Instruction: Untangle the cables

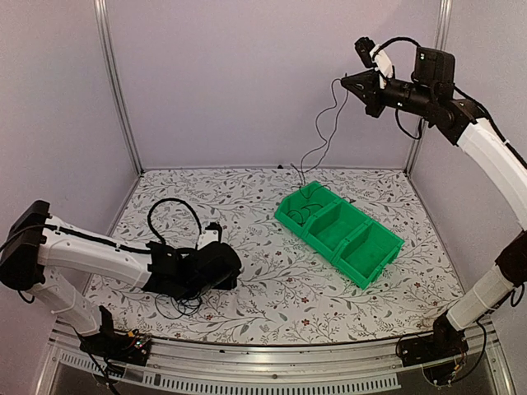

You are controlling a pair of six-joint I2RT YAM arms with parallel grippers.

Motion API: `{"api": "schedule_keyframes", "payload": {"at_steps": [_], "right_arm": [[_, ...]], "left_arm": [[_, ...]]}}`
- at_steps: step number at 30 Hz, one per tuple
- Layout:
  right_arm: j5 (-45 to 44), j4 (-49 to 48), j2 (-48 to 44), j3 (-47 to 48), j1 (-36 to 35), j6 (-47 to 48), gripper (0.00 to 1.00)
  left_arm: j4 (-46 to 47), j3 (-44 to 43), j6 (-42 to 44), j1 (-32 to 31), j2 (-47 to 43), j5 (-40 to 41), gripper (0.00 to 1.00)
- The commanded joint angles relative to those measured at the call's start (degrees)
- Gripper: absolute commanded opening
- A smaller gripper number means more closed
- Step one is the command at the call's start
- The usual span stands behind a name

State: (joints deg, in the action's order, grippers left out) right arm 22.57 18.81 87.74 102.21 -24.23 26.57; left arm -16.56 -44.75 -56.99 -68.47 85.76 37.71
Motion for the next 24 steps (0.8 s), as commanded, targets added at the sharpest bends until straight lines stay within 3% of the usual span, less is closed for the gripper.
{"api": "schedule_keyframes", "payload": {"at_steps": [1, 24], "right_arm": [[-0.79, -0.30, -1.60, -0.66, 0.29, -0.49, 0.00], [-0.27, -8.86, -0.47, -15.67, 1.33, -1.66, 0.00]], "left_arm": [[0.36, -1.38, 0.65, -0.94, 0.82, -0.49, 0.62], [-0.25, -1.12, -0.51, -1.98, 1.48, -0.49, 0.61]]}}
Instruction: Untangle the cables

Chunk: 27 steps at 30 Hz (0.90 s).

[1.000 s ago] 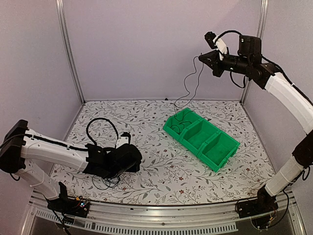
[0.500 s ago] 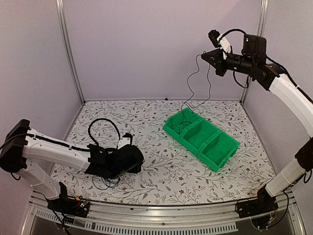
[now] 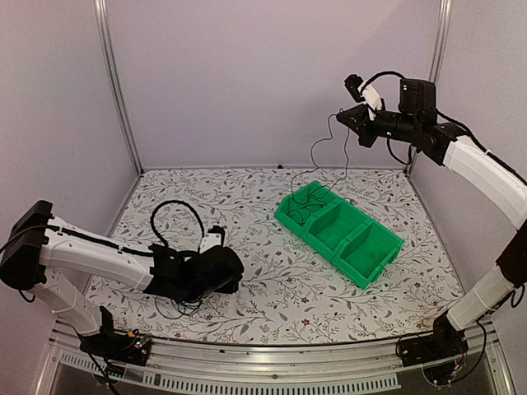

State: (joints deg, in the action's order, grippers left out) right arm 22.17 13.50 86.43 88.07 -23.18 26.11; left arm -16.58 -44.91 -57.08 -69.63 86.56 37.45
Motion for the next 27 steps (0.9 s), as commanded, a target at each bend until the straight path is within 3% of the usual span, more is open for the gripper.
{"api": "schedule_keyframes", "payload": {"at_steps": [1, 14, 27], "right_arm": [[0.19, -3.83, 1.36, -1.92, 0.28, -1.28, 0.00], [2.35, -4.88, 10.03, -8.07, 1.03, 0.08, 0.00], [5.68, 5.41, 27.81, 1.54, 0.94, 3.66, 0.00]], "left_arm": [[-0.33, -0.89, -0.57, -0.82, 0.54, -0.22, 0.62], [0.30, 1.14, -2.56, -0.91, 0.66, 0.10, 0.62], [0.66, 3.39, -3.87, -0.89, 0.30, 0.08, 0.62]]}}
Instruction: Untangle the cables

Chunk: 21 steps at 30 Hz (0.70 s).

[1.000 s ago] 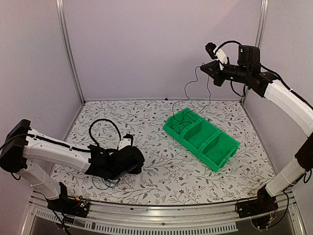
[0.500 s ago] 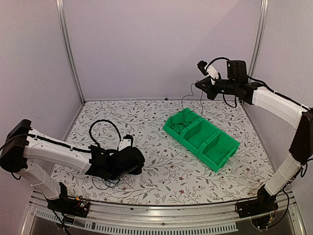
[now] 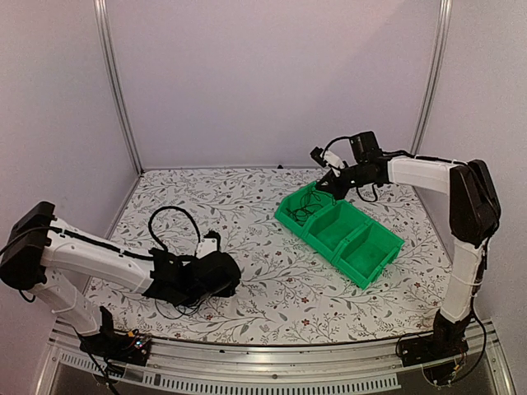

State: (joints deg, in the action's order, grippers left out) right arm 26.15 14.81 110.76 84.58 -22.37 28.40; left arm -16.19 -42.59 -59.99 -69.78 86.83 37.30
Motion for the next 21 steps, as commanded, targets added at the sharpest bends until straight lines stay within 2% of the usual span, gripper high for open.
{"api": "schedule_keyframes", "payload": {"at_steps": [1, 6, 14, 18, 21], "right_arm": [[1.72, 4.94, 4.35, 6.00, 0.09, 1.39, 0.00], [0.29, 7.85, 9.24, 10.93, -1.16, 1.63, 0.00], [-7.08, 15.44, 14.72, 19.57, -2.99, 1.09, 0.03], [-12.47, 16.77, 14.86, 20.54, -3.02, 1.18, 0.03], [-12.97, 18.28, 15.28, 20.73, -3.22, 2.34, 0.03]], "left_arm": [[0.35, 1.22, -1.00, -0.71, 0.09, 0.31, 0.62], [1.14, 1.13, -0.67, -0.71, 0.74, 0.32, 0.63], [0.29, -1.95, 1.51, -0.63, 2.48, -0.17, 0.63], [-1.03, -4.86, 3.14, 0.07, 2.89, 0.05, 0.63], [-0.81, -6.93, 4.53, 0.93, 2.70, -0.27, 0.64]]}}
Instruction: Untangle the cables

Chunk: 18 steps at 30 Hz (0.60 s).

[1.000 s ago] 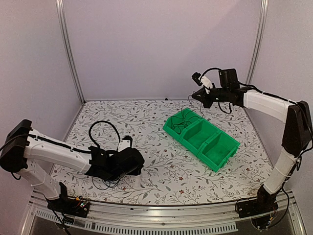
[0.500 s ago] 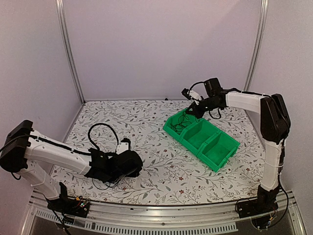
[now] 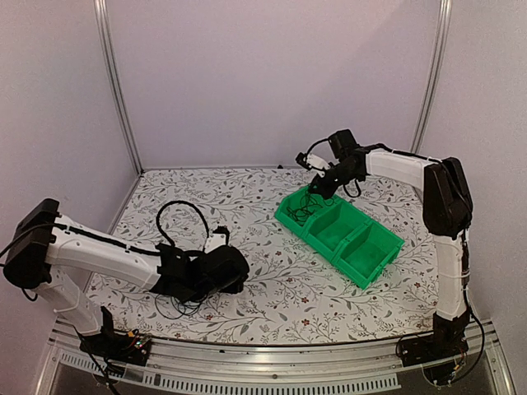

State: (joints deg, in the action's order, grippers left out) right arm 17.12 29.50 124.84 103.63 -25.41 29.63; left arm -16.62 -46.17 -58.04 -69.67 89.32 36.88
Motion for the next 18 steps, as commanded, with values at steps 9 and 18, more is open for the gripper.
{"api": "schedule_keyframes", "payload": {"at_steps": [9, 18], "right_arm": [[-2.25, 9.52, 4.36, 3.91, -1.24, 3.60, 0.09], [-0.52, 18.54, -4.20, 11.87, -1.58, 3.11, 0.40]], "left_arm": [[0.58, -7.37, 5.87, 3.70, -1.59, -0.28, 0.64], [1.72, -6.83, 6.25, 5.53, -1.81, -0.63, 0.64]]}}
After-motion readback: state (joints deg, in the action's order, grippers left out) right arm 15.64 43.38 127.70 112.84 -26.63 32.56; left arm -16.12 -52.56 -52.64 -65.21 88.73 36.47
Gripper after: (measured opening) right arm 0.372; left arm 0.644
